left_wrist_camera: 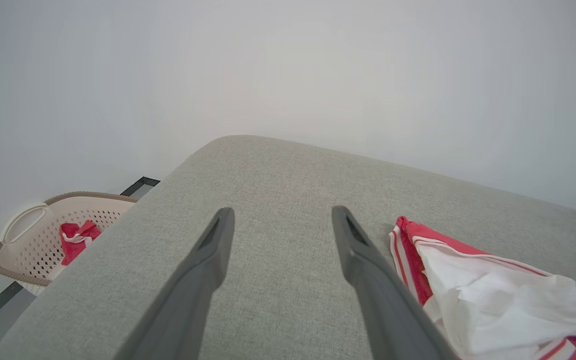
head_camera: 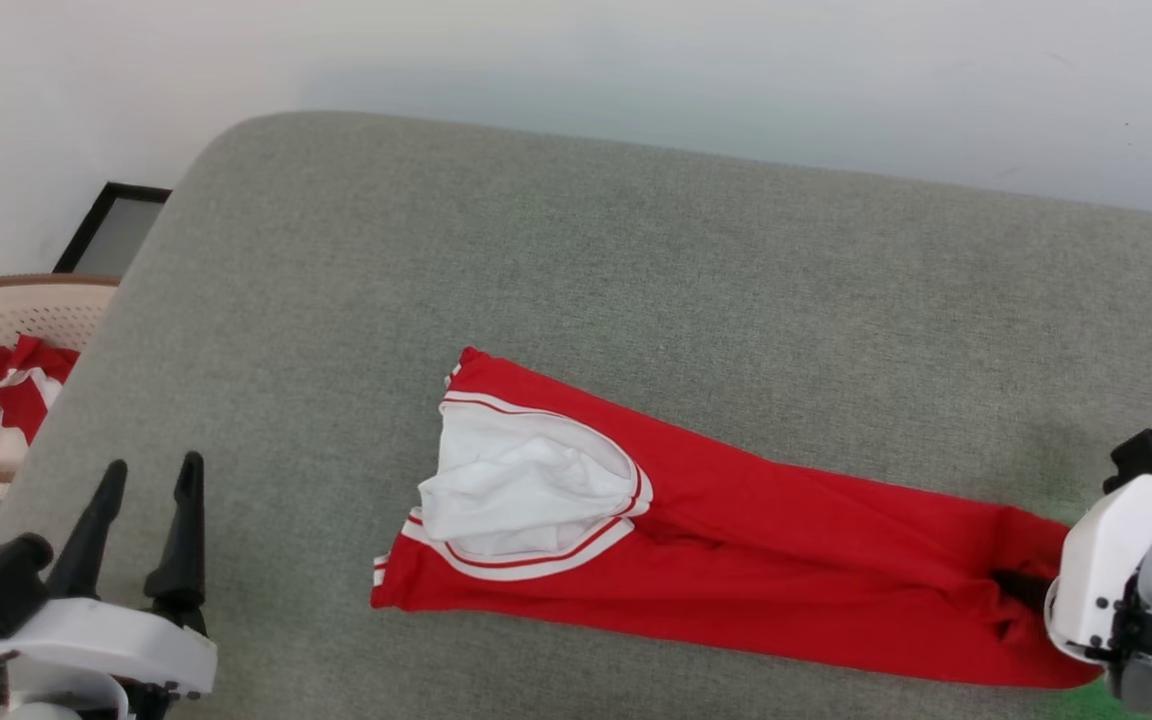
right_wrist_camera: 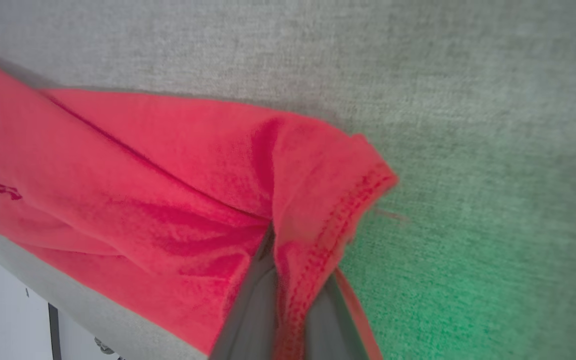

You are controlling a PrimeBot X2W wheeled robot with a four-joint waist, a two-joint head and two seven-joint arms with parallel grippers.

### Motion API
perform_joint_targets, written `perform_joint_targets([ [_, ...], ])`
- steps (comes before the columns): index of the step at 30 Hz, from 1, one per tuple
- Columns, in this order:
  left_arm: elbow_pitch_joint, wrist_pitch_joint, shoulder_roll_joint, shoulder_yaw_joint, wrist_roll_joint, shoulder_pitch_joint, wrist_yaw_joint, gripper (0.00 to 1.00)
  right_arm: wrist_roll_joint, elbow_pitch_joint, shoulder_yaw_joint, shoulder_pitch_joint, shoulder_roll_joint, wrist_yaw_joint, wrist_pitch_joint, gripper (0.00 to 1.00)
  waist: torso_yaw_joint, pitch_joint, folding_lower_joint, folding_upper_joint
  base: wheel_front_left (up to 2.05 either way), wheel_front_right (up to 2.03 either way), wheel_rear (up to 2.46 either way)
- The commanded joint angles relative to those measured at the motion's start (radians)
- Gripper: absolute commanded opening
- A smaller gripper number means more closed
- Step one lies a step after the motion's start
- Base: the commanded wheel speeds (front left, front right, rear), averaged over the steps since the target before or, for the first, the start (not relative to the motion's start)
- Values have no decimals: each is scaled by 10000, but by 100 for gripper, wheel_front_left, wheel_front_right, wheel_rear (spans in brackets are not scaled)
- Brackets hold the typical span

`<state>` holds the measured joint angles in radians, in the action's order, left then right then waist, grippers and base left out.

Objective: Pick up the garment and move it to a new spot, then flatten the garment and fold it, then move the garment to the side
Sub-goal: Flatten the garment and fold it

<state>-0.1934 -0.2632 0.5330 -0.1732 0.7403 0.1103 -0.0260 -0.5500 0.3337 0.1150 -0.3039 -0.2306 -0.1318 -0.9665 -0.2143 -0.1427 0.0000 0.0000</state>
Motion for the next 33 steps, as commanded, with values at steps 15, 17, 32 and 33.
perform_joint_targets([
  [15,-287,-9,-675,1044,-977,-309,589,100,779,416,1627,-151,-1406,22,199,0,467,137,0,0,0,0,0],
  [17,-318,-9,-700,1081,-1012,-319,615,100,678,352,1624,-173,-1386,22,162,0,499,166,0,0,0,0,0],
  [32,-745,-10,-959,1111,-1355,-253,968,100,-1369,-3063,-145,377,553,20,-1067,0,308,621,0,0,0,0,0],
  [33,-773,-10,-981,1098,-1362,-233,983,100,-1353,-3202,-333,321,733,20,-1084,0,247,630,0,0,0,0,0],
])
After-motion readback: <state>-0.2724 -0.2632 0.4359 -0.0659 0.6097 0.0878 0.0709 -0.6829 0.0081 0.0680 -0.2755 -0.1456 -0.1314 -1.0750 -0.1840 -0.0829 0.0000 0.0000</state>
